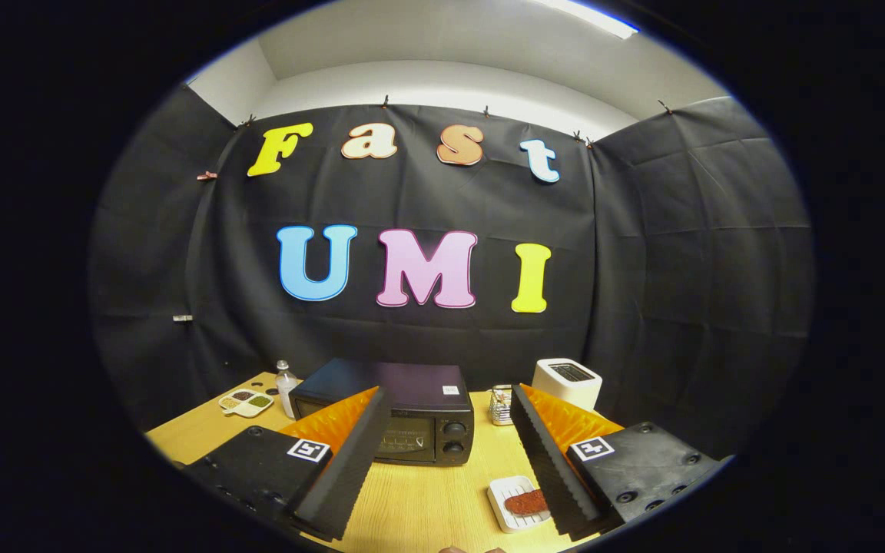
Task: Open the toaster oven, put the food inside, and close the toaster oven door.
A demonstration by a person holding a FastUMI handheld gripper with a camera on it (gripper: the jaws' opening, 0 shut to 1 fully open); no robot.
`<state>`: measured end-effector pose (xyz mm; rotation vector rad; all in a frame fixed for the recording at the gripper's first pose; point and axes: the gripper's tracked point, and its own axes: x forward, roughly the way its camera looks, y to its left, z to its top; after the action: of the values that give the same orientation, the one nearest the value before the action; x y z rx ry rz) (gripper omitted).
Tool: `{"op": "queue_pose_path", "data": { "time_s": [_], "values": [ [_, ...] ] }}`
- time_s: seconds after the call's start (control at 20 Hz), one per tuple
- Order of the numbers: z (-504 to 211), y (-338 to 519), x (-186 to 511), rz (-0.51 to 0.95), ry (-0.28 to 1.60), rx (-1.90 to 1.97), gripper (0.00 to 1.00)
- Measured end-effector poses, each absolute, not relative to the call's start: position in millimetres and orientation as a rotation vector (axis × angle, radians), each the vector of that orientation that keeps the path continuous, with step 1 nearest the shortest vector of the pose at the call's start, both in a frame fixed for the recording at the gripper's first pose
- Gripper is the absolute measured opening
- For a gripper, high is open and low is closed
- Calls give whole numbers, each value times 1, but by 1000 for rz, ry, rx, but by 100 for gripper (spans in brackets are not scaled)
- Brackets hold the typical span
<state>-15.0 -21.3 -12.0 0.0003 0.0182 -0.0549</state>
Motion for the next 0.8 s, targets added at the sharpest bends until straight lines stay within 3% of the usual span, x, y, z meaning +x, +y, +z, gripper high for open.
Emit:
{"op": "queue_pose_path", "data": {
  "time_s": [0.8],
  "values": [
    [-16, 3, 22, 5, 36, -16, 97]
  ]
}}
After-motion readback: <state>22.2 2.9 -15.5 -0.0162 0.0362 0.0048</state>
